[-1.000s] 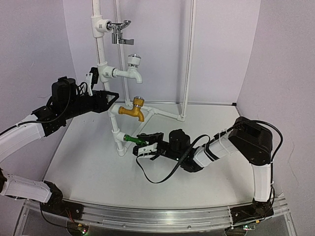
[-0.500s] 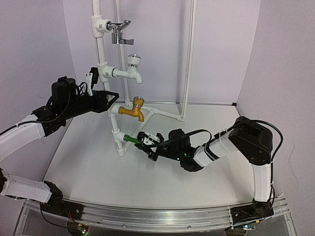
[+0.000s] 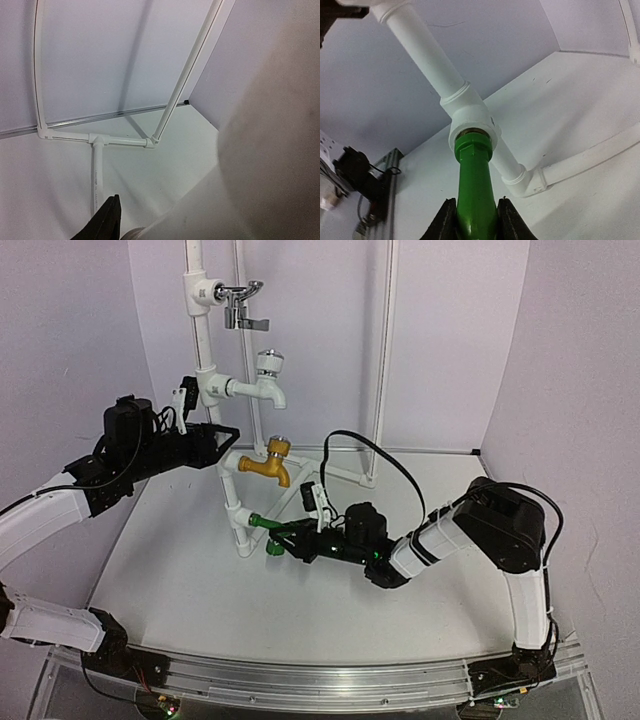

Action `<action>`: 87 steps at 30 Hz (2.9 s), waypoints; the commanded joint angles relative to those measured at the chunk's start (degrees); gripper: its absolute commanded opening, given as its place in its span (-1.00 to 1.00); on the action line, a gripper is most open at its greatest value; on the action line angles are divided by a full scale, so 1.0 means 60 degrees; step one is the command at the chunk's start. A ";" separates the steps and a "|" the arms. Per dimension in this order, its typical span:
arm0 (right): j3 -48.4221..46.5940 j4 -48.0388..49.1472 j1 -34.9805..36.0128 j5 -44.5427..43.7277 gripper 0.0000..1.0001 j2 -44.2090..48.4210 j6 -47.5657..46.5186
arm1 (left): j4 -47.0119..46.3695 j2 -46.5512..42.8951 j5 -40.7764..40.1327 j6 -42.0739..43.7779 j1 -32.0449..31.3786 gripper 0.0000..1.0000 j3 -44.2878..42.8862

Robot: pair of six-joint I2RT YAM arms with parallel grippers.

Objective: Install the water faucets

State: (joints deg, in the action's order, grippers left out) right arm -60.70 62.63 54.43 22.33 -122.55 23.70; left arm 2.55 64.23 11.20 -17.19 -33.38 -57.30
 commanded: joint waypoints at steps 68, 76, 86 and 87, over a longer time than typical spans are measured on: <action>-0.0127 -0.1784 0.0698 -0.1722 0.40 0.1139 -1.6454 | 0.0768 -0.0146 0.1087 -0.1634 -0.0222 -1.00 0.0047; 0.0198 -0.0243 0.0732 -0.1780 -0.03 0.0981 -1.3211 | 0.0774 -0.0142 0.1123 -0.1673 -0.0225 -1.00 0.0074; -0.0242 0.0279 0.0735 -0.2345 -0.45 0.0506 -0.7694 | 0.0762 -0.0143 0.1146 -0.1708 -0.0219 -1.00 0.0090; -0.0259 0.0380 0.0724 -0.2355 -0.55 0.0461 -0.7196 | 0.0762 -0.0151 0.1147 -0.1712 -0.0222 -1.00 0.0095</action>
State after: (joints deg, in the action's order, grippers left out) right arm -59.30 59.34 58.54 10.44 -117.97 -37.91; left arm 2.75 64.12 11.21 -17.19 -33.50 -57.30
